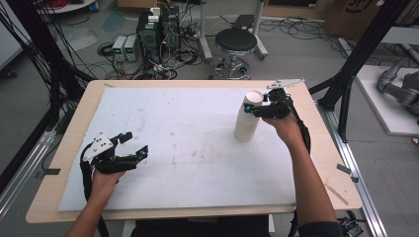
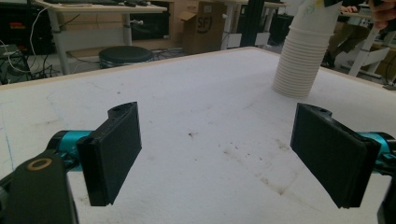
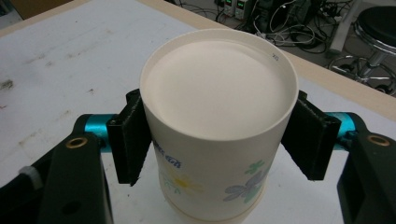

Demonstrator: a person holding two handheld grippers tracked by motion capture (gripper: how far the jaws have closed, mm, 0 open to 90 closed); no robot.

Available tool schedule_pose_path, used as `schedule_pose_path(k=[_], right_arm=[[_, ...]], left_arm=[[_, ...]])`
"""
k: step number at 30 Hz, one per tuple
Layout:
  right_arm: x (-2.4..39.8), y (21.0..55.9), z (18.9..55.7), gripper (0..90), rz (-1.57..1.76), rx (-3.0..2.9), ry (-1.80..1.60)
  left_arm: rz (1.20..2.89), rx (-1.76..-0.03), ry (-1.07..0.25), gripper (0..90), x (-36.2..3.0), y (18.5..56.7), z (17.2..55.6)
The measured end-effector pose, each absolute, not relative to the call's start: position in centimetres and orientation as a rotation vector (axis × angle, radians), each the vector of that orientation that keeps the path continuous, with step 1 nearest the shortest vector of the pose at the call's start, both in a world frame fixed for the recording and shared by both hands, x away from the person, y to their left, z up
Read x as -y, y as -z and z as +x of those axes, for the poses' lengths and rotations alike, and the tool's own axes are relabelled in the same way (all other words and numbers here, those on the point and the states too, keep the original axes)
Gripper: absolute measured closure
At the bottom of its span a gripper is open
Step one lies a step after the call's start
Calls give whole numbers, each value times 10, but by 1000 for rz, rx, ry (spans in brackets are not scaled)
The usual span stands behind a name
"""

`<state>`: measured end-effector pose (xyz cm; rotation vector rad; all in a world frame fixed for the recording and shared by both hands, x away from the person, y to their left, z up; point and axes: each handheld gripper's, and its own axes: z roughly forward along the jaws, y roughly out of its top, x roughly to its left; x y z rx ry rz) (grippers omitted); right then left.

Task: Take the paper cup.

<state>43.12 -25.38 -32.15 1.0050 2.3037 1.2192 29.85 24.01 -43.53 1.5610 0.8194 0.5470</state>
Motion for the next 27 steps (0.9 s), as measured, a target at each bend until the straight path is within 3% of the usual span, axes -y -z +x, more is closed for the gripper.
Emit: schedule_pose_path(k=[27], right_arm=[[273,258,398,343,888,-2187,-1320]], left_arm=[[1551,-820,-537,163,-240,435,297]])
